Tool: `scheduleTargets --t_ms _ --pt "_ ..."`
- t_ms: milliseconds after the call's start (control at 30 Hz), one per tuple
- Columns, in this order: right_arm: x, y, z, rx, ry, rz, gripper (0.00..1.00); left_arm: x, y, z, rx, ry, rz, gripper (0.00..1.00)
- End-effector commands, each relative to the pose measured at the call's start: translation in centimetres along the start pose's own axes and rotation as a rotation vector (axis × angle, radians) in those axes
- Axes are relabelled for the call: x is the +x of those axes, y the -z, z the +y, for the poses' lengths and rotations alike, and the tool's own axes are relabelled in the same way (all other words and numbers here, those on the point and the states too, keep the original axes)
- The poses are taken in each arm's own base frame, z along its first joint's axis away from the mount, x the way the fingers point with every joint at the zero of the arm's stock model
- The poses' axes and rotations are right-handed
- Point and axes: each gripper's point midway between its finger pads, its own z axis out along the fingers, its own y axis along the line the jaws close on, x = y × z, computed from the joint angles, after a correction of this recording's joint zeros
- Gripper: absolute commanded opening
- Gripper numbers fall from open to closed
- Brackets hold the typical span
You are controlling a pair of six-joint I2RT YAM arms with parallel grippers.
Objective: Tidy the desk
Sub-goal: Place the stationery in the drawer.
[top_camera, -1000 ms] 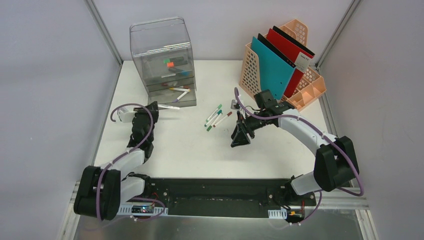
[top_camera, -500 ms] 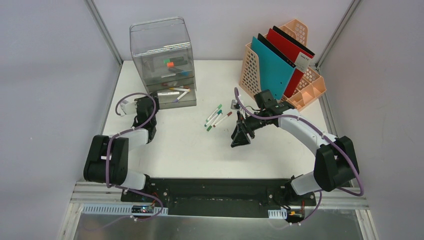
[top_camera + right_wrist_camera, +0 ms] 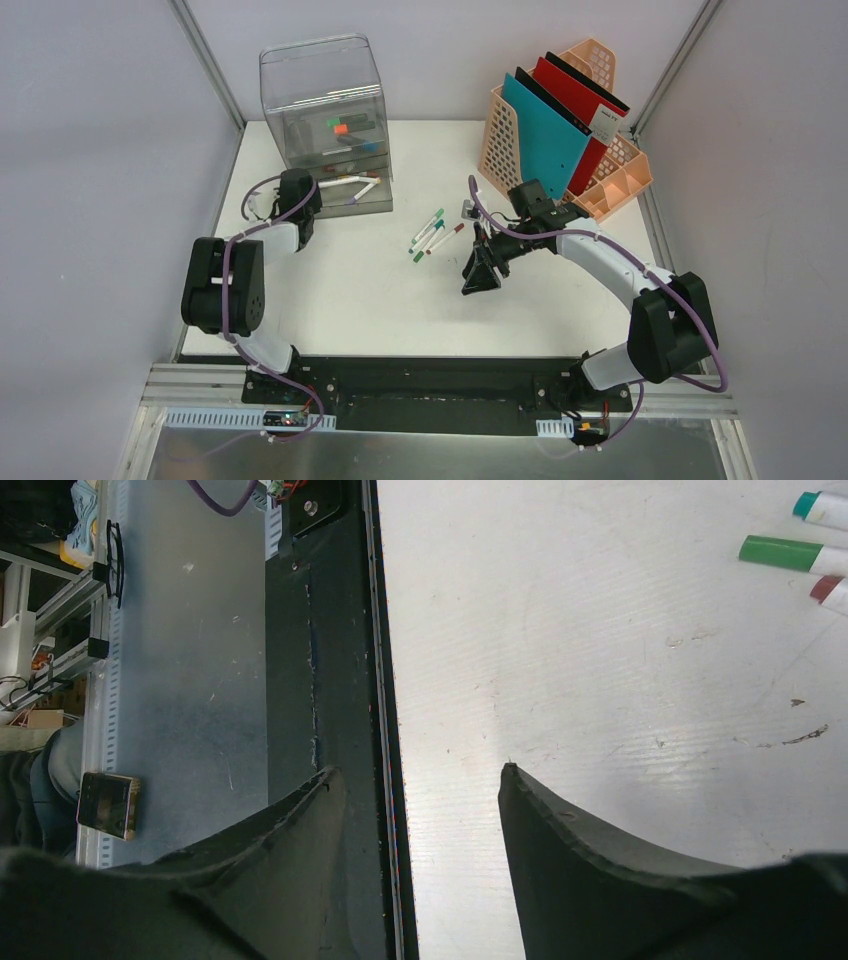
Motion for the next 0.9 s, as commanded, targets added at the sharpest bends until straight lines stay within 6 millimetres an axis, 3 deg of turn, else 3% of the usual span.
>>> scheduleTargets --t_ms 0,133,200,567,867 --pt "-1.7 0.6 0.5 0.007 0.084 -0.027 0.61 -0.5 -0.4 0.8 -0.101 -0.013 -0.022 0.23" --pt "-1.7 0.6 0.6 0.007 0.086 -0.028 0.61 -0.6 -0.4 0.5 -0.075 -0.012 -0.018 0.46" --pt "-1.7 0.6 0.6 0.008 0.086 -0.027 0.61 -0.6 -0.3 0.3 -0.068 -0.020 -0.016 0.51" --pt "-1.8 0.7 0.7 0.011 0.095 -0.026 0.61 -0.4 3.3 -2.0 0.033 -0.107 0.067 0.64" --pt "-1.7 0.8 0.7 0.013 0.102 -0.022 0.61 1.4 7.4 -1.4 0.148 -0.191 0.236 0.67"
